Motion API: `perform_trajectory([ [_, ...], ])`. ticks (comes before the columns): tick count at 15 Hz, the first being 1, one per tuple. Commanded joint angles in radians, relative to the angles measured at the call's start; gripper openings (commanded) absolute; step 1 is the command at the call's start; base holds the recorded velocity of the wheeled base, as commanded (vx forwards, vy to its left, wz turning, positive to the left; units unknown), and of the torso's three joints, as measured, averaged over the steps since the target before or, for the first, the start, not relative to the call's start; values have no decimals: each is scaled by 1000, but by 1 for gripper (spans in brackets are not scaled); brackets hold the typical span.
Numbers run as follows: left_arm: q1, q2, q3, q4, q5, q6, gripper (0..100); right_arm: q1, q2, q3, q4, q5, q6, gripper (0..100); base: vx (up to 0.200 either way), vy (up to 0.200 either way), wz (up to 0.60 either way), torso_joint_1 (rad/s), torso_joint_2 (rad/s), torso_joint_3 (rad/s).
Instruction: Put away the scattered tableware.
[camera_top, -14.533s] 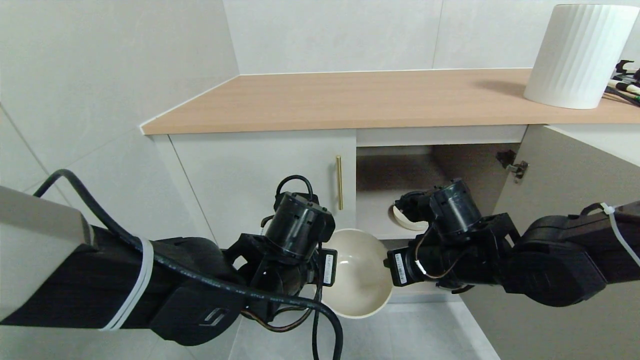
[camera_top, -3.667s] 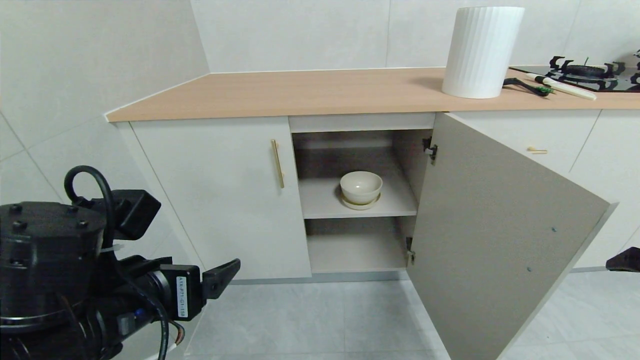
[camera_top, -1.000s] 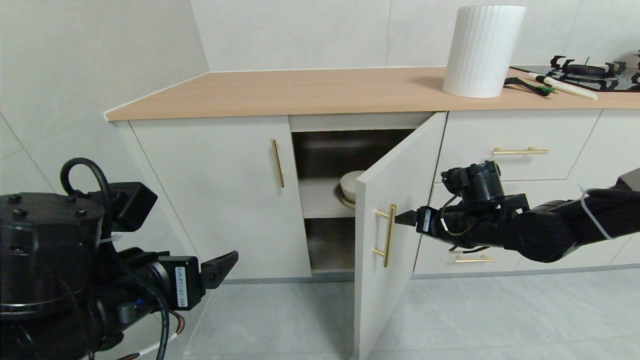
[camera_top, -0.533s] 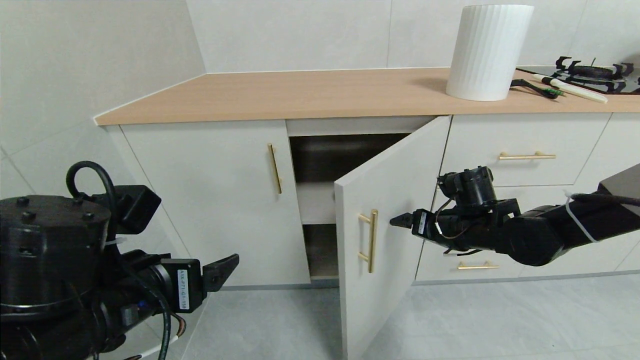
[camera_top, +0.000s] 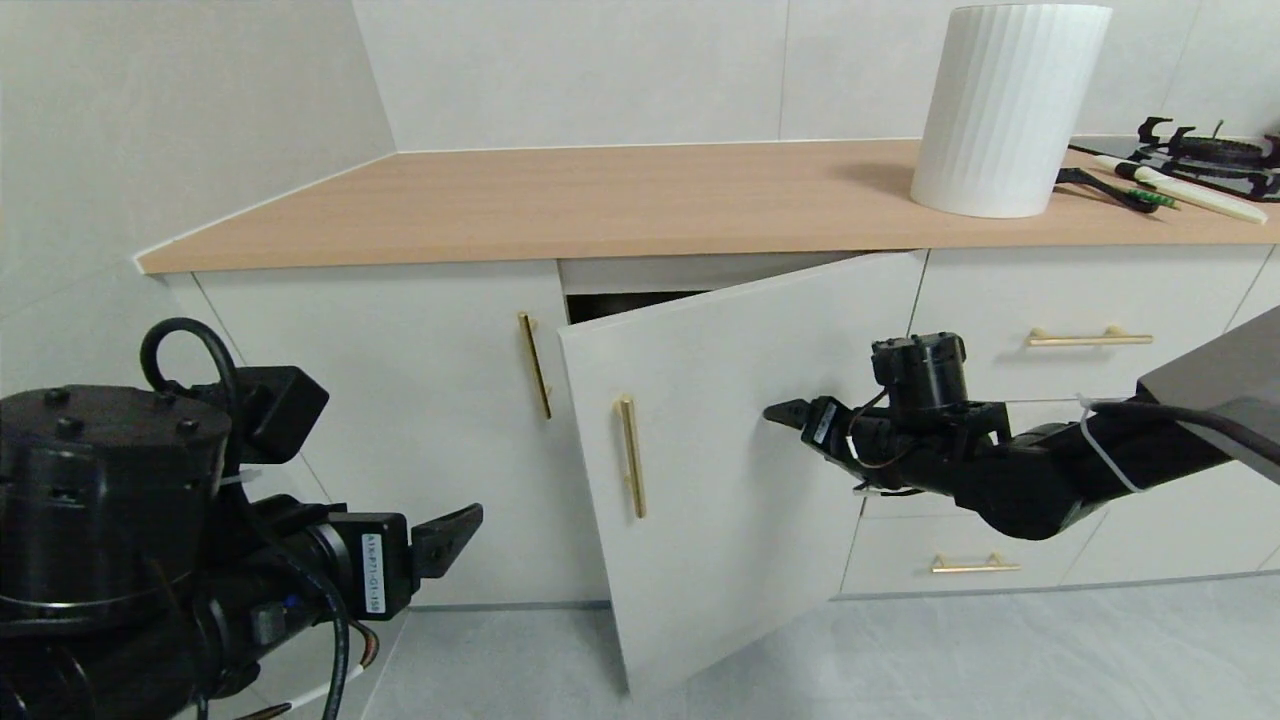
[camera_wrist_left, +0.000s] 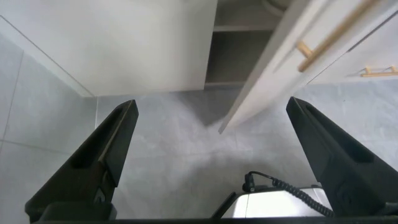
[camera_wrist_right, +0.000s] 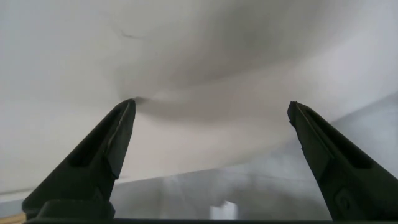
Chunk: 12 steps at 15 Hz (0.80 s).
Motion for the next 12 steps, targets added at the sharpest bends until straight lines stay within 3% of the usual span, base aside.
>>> perform_trajectory([
  [1, 1, 2, -1, 0, 2, -1, 100, 0, 42, -50, -2, -34, 34, 100, 0, 0, 0, 0, 0, 0],
  [8, 2, 20, 5, 0, 0, -14, 100, -11, 149, -193, -2, -239, 65, 100, 0, 0, 0, 0, 0, 0],
  [12, 4, 23, 3, 0, 0, -16, 100, -29, 166, -225, -2, -262, 85, 100, 0, 0, 0, 0, 0, 0],
])
